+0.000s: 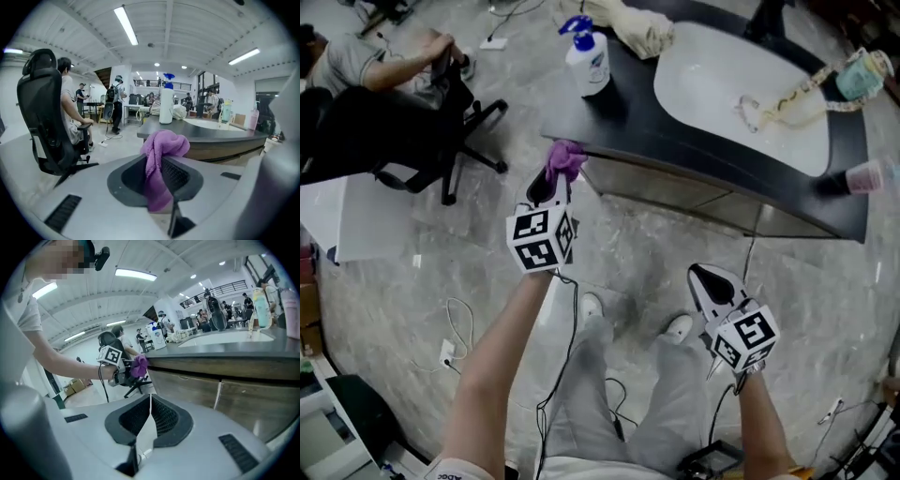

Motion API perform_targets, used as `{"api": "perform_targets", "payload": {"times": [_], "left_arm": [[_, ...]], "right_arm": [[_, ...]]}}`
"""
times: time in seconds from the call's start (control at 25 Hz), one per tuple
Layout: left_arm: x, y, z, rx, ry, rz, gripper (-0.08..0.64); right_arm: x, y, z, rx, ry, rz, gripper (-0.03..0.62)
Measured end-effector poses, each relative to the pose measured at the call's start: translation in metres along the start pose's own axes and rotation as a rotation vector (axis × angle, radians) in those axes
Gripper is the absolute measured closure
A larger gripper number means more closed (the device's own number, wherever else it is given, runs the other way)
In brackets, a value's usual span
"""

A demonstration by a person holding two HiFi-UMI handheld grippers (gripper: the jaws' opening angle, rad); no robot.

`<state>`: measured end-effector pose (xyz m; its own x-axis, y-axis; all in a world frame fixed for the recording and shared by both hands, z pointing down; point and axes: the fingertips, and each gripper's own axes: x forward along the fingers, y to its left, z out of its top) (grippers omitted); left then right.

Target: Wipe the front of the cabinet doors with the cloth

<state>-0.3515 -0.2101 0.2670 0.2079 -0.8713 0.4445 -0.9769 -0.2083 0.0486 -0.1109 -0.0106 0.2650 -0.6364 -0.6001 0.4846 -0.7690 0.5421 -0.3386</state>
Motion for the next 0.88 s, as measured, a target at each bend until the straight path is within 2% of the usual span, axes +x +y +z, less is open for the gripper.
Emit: {"api": "perform_targets", "payload": {"times": [0.16,0.32,0.4,0.56,0.76,0.88], "left_arm": [[-0.041,-0.007,0.046,-0.044,-0.147,-0.049,0.483],[-0.113,-0.024,0.082,-0.169,-0.214,-0.116,0.483],[-0.153,-0.042,0.099,-0.2,-0.253,-0.184,0.483],[-0.222,-0.078,0.145,-0.201,-0.343,-0.307,0.483],[-0.282,-0.097,0.175,-0.233,-0.311,-0.358,0.483],[-0.315,-0.099,0.198,-0.212,-0.319,-0.388,0.483]], "right_arm": [[-0.033,-0.005,0.053,-0.063,-0.1,-0.047,0.563],[-0.085,0.011,0.11,-0.098,-0.23,-0.085,0.563],[-0.115,0.021,0.133,-0.082,-0.293,-0.107,0.563],[-0.177,0.039,0.179,-0.011,-0.423,-0.141,0.563],[-0.233,0.066,0.218,-0.051,-0.445,-0.154,0.563],[-0.264,0.085,0.243,0.005,-0.513,-0.17,0.563]]}}
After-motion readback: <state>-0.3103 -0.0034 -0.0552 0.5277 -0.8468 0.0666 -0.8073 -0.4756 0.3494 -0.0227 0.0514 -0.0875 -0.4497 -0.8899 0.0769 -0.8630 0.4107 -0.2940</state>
